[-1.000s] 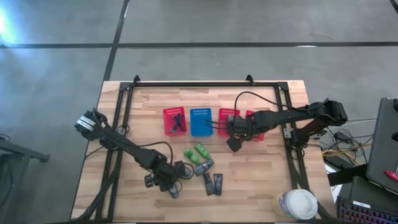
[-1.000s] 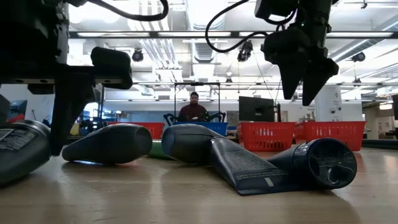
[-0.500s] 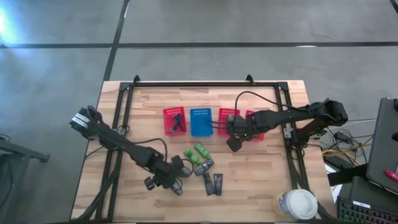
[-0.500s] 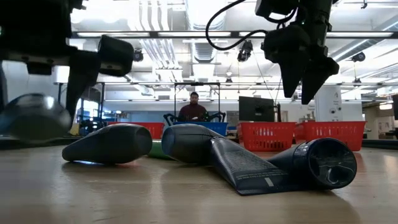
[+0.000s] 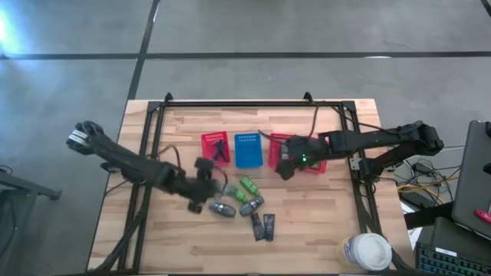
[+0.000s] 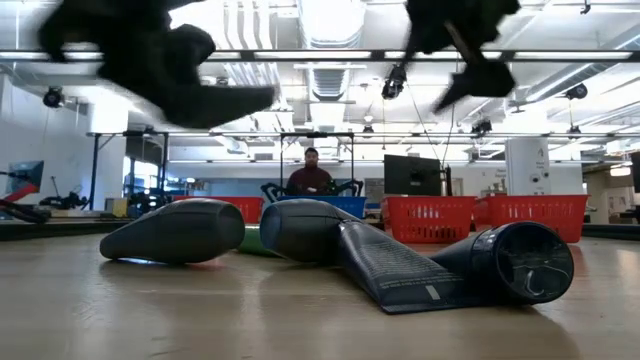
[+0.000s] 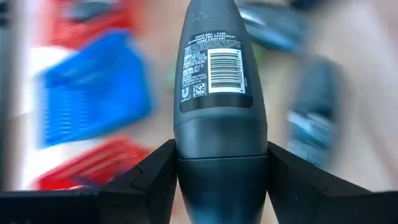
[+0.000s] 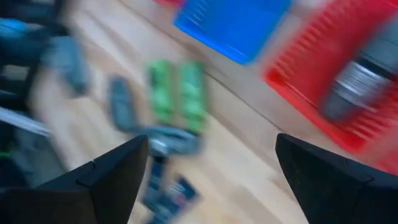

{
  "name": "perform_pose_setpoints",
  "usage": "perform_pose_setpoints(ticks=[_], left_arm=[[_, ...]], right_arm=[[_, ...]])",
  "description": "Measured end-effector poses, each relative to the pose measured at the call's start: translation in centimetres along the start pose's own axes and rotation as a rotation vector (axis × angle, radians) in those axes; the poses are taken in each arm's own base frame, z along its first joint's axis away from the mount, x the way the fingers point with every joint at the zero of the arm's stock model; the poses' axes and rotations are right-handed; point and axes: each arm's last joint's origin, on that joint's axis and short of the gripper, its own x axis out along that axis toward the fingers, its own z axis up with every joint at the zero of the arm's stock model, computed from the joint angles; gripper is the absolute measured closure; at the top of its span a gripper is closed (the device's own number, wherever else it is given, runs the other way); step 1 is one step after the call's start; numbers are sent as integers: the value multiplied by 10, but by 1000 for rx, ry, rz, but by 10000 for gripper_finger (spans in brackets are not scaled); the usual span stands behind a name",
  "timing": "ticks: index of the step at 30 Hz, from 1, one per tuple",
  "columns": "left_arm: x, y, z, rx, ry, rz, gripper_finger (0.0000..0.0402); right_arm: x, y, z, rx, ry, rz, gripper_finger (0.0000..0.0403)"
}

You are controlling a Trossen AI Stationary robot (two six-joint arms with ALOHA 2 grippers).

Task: Pick & Place Travel size toiletries
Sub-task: Put the gray deodorant into the middle red bin

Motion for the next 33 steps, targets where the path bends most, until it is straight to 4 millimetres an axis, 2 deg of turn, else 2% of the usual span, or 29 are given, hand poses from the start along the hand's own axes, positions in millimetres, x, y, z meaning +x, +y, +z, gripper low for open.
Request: perform_pose_setpoints(ticks=[5, 10, 17, 28, 33], left_arm=[[-1, 40, 13, -245, -201, 172, 195], [3, 63, 31, -200, -339, 264, 195], [16, 68, 38, -106, -318, 233, 195], [44, 79, 47, -109, -317, 266, 195], [47, 83, 55, -112, -330, 251, 195]], right_arm=[[-3, 14, 13, 29, -100, 172, 50], [2, 22, 21, 45, -135, 259, 58], [-2, 23, 31, 76, -186, 302, 67], [6, 20, 38, 109, -168, 308, 47], [6, 16, 45, 108, -200, 289, 63]])
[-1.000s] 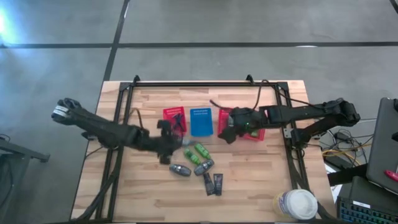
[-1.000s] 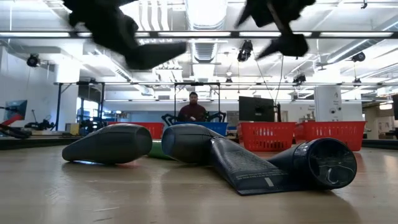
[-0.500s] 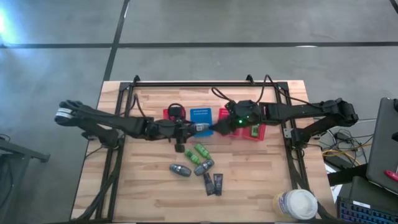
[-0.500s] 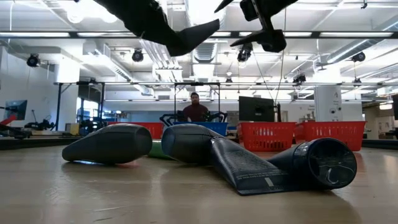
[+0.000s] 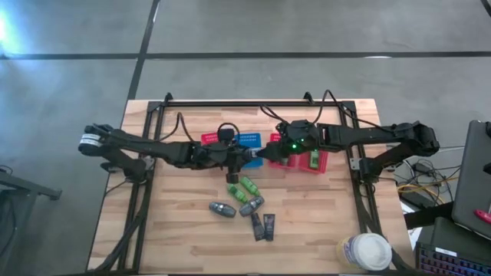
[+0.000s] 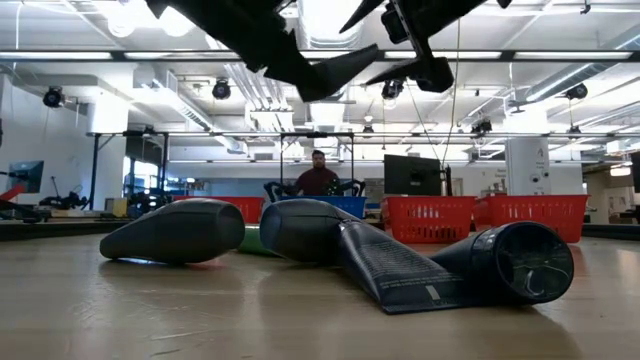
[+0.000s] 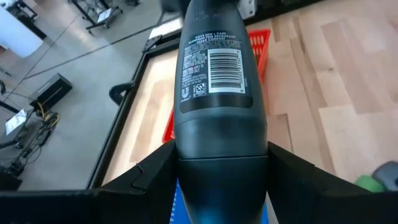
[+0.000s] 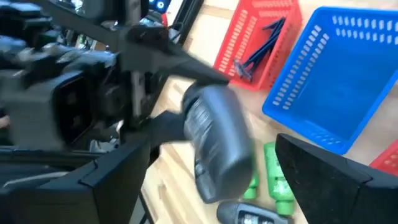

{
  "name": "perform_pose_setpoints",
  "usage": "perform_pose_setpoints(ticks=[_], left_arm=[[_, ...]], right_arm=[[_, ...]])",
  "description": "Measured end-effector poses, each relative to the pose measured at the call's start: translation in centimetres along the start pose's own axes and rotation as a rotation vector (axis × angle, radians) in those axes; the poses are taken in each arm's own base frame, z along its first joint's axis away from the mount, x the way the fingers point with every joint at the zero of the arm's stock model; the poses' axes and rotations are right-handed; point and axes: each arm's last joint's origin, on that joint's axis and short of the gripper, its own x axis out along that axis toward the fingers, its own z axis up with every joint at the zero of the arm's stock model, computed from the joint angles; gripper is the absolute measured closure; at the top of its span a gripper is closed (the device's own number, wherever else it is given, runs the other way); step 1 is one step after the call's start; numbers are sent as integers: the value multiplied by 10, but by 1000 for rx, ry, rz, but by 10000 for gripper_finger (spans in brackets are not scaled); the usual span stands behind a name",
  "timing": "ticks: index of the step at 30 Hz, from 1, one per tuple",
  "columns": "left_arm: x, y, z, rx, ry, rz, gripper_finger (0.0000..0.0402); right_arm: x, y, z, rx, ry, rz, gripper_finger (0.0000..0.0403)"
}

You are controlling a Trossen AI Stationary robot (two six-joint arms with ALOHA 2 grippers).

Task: Pick & Place Travel size toiletries
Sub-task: Put the gray deodorant into the middle red bin

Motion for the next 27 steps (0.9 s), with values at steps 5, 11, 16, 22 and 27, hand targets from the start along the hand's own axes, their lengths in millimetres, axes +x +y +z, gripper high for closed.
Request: perform_pose_setpoints(ticks=[5, 11, 16, 22, 27], left_arm=[[3, 2, 2, 9, -18, 8, 195], [4, 5, 3, 0, -26, 19, 195], [4, 5, 1, 2, -17, 8, 195], [5, 5, -1, 1, -14, -1, 195], [5, 5, -1, -5, -21, -32, 195]], right_arm=[[3, -5, 5, 4, 36, -1, 94], [14, -12, 6, 9, 99, 0, 134], [17, -14, 8, 17, 96, -5, 161], [17, -13, 10, 16, 85, 4, 172], [17, -10, 13, 10, 66, 38, 165]])
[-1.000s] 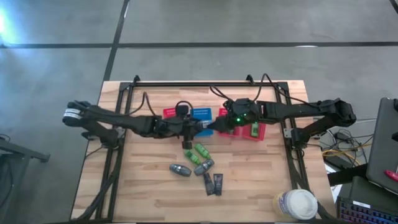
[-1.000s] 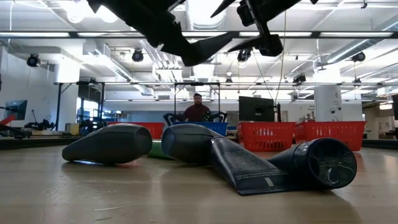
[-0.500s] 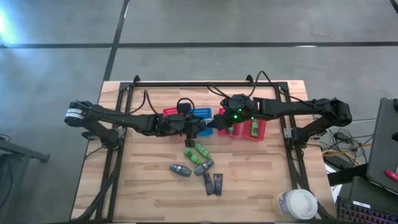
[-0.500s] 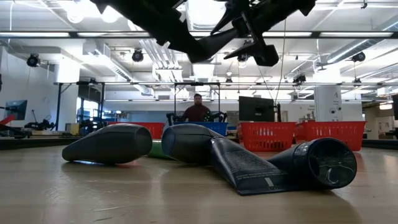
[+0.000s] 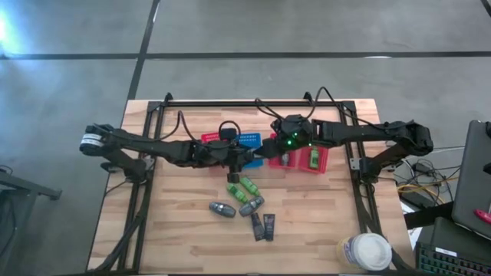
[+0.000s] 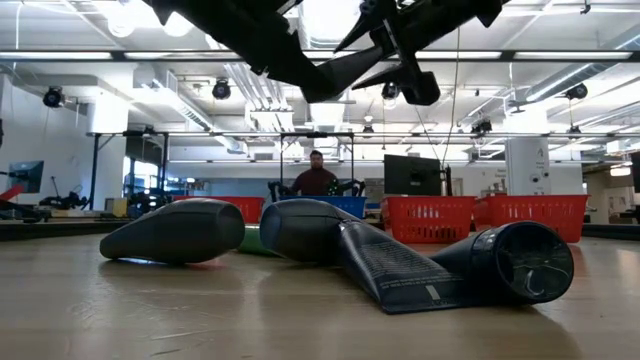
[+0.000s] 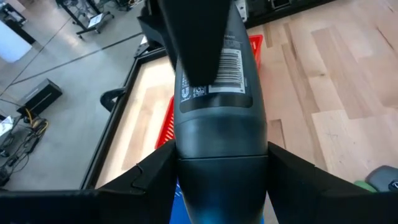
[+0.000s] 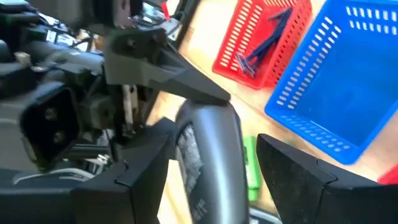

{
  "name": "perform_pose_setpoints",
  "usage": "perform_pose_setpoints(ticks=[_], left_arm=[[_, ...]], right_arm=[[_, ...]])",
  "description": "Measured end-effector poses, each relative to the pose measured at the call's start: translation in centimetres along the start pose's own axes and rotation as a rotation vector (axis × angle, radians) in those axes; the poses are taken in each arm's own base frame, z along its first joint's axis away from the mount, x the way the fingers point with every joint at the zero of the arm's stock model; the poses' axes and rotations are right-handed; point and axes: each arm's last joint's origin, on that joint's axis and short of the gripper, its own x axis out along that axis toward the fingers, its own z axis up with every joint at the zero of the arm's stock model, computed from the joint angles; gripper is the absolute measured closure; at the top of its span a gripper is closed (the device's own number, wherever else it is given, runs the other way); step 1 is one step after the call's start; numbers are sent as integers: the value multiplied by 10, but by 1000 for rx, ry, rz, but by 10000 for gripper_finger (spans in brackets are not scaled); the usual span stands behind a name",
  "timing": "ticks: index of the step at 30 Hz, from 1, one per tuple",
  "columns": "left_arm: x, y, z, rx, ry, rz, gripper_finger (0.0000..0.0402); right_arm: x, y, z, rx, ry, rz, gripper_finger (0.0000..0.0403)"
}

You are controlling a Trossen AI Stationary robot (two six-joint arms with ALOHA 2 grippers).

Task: Pick & Place Travel size toiletries
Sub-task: Put the gray deodorant into the middle red bin

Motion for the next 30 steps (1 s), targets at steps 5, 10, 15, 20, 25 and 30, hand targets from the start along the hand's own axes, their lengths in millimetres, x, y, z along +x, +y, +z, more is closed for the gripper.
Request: perform_pose_setpoints(ticks=[5, 10, 15, 20, 25, 30], left_arm=[[1, 5, -1, -6, 7, 17, 195], [2, 8, -2, -11, 10, 29, 195], [2, 8, -2, -10, 12, 28, 196], [2, 8, -3, -9, 14, 25, 196], [2, 7, -3, -10, 11, 15, 168], [2, 5, -8, -34, 71, 21, 129]], right_arm=[[0, 1, 0, 11, 5, 7, 172], [0, 0, 0, 21, 5, 4, 198], [0, 0, 0, 28, 7, 1, 232], [0, 0, 0, 39, 3, -1, 263], [0, -1, 1, 29, -17, -16, 269], [-2, -14, -1, 13, -12, -150, 271]])
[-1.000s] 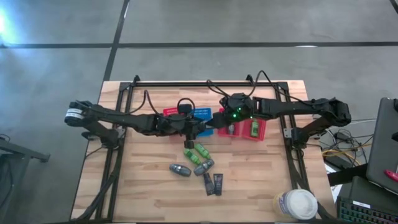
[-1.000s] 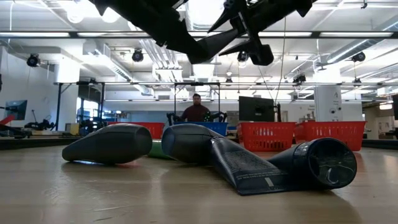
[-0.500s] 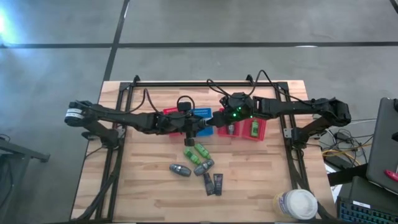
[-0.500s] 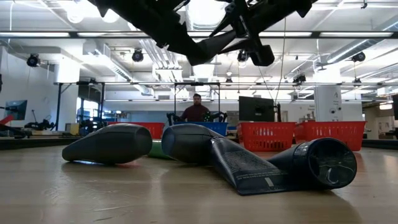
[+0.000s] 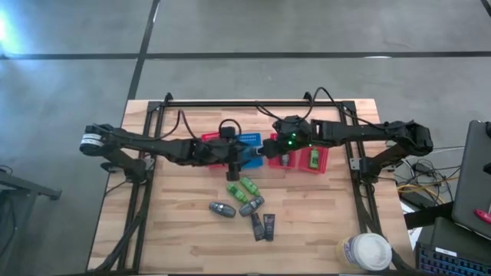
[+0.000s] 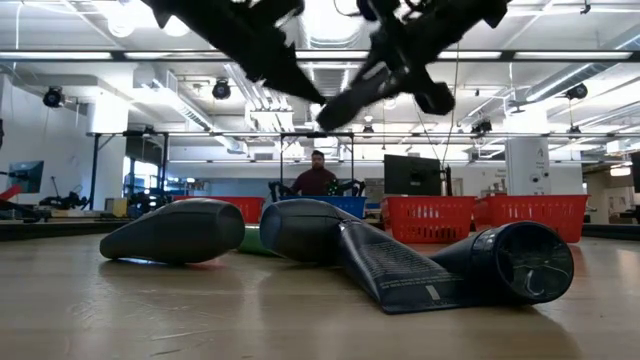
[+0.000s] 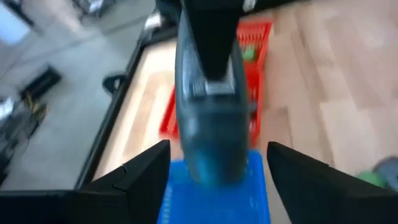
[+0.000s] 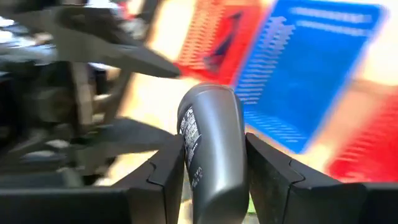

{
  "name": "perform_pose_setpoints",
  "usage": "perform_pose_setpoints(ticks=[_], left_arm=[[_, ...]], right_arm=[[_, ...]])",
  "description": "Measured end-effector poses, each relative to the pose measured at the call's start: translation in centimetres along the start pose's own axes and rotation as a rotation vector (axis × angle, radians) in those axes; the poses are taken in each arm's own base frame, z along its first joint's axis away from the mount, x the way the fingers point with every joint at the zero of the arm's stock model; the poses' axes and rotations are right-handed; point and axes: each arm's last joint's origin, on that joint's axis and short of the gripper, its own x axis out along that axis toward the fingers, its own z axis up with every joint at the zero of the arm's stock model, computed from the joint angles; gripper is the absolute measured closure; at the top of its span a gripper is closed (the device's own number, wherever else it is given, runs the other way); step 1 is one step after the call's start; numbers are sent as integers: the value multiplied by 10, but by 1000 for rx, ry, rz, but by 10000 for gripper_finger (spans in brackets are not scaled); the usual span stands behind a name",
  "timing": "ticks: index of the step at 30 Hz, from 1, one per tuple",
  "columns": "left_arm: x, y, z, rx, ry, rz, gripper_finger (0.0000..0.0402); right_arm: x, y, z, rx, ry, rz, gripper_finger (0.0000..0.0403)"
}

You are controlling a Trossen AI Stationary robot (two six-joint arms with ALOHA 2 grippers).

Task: Pick & Place Travel size toiletries
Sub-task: Put the gray deodorant into the middle red bin

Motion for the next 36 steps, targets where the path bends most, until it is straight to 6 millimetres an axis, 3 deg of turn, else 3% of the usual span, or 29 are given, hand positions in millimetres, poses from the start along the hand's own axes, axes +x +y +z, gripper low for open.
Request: perform_pose_setpoints(ticks=[8, 14, 18, 26, 36], left_arm=[[-13, 3, -26, -87, 289, 109, 119], [-37, 15, -28, -187, 329, 206, 118], [-51, 27, -26, -220, 293, 260, 118], [-69, 55, -45, -294, 293, 321, 117], [-83, 62, -71, -301, 287, 325, 117]], right_arm=[[-13, -22, -8, -25, -108, -346, 272], [-17, -24, -25, -46, -320, -539, 272], [-4, -27, -36, 13, -348, -602, 272], [34, -43, -47, 76, -375, -714, 270], [43, -40, -45, 111, -435, -719, 267]])
